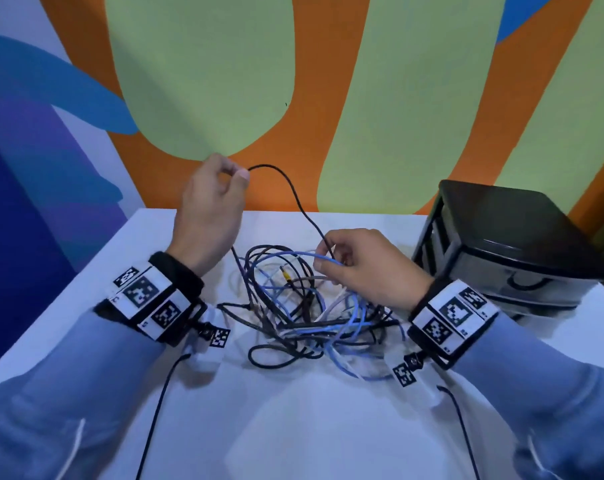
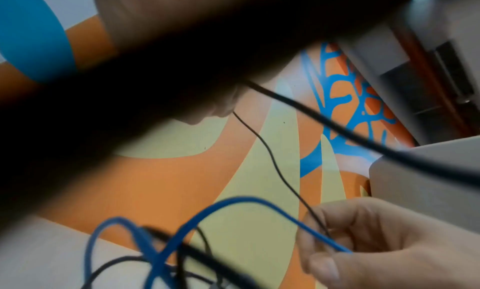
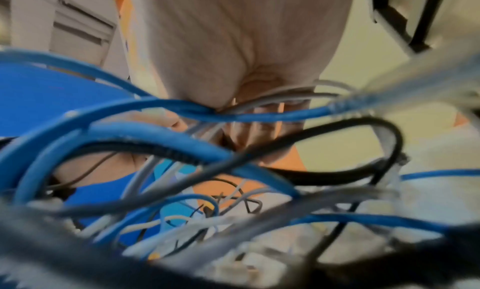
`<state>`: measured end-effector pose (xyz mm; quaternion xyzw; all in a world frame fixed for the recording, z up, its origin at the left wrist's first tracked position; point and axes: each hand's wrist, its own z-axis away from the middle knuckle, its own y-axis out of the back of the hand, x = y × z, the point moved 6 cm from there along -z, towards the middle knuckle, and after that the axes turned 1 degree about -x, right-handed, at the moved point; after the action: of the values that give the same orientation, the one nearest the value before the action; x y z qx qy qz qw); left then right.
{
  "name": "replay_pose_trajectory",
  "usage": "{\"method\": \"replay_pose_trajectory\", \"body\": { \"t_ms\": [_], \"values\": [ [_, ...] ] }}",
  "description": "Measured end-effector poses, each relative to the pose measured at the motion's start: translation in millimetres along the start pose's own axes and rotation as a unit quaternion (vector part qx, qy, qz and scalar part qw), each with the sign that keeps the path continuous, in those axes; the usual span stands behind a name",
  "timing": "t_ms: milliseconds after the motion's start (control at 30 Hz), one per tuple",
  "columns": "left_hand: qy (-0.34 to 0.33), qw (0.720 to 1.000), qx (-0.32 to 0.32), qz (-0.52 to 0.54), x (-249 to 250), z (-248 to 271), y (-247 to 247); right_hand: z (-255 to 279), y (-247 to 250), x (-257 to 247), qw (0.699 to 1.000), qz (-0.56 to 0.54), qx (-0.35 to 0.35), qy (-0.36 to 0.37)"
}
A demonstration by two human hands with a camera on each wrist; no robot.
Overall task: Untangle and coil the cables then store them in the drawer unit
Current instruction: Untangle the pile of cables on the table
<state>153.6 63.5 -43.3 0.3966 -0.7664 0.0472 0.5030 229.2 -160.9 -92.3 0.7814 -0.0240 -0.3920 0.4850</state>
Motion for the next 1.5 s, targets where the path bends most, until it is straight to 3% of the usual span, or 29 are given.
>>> {"method": "replay_pose_trajectory", "body": {
  "t_ms": [267,467,567,667,767,833,967,1133,1300,1433,1500],
  "values": [
    [0.03,0.999,-0.04,0.023,-30.1,15.2,-11.5,1.1,42.1,-5.1,0.995,0.096,-0.015,0.015],
    [0.018,0.991,-0.051,0.123,-18.4,12.0,-10.4,-19.0,25.6,-0.2,0.997,-0.018,0.066,-0.042],
    [0.009,0.983,0.001,0.182,-13.0,2.9,-2.2,-25.1,16.1,2.7,0.989,-0.096,0.097,-0.061],
    [0.02,0.969,0.107,0.224,-20.1,0.4,16.7,-26.0,17.6,10.9,0.967,-0.183,0.156,-0.081],
    [0.028,0.954,0.197,0.223,-31.8,5.4,36.9,-22.4,20.0,24.0,0.945,-0.223,0.209,-0.113],
    [0.039,0.951,0.22,0.213,-37.6,5.9,43.7,-17.4,21.4,34.0,0.931,-0.234,0.246,-0.131],
    [0.073,0.976,0.153,0.136,-43.1,4.8,36.2,-2.3,22.3,47.2,0.914,-0.217,0.306,-0.156],
    [0.083,0.993,0.085,0.022,-38.7,9.6,31.8,11.0,29.8,45.4,0.903,-0.235,0.337,-0.125],
    [0.074,0.982,0.004,-0.172,-37.0,17.6,26.9,15.0,30.1,48.3,0.874,-0.284,0.373,-0.129],
    [-0.024,0.967,-0.028,-0.25,-9.8,27.4,21.3,16.8,36.1,48.9,0.844,-0.325,0.405,-0.134],
    [-0.068,0.96,-0.129,-0.239,-0.2,33.5,5.6,17.6,37.6,49.7,0.833,-0.337,0.417,-0.137]
  ]
}}
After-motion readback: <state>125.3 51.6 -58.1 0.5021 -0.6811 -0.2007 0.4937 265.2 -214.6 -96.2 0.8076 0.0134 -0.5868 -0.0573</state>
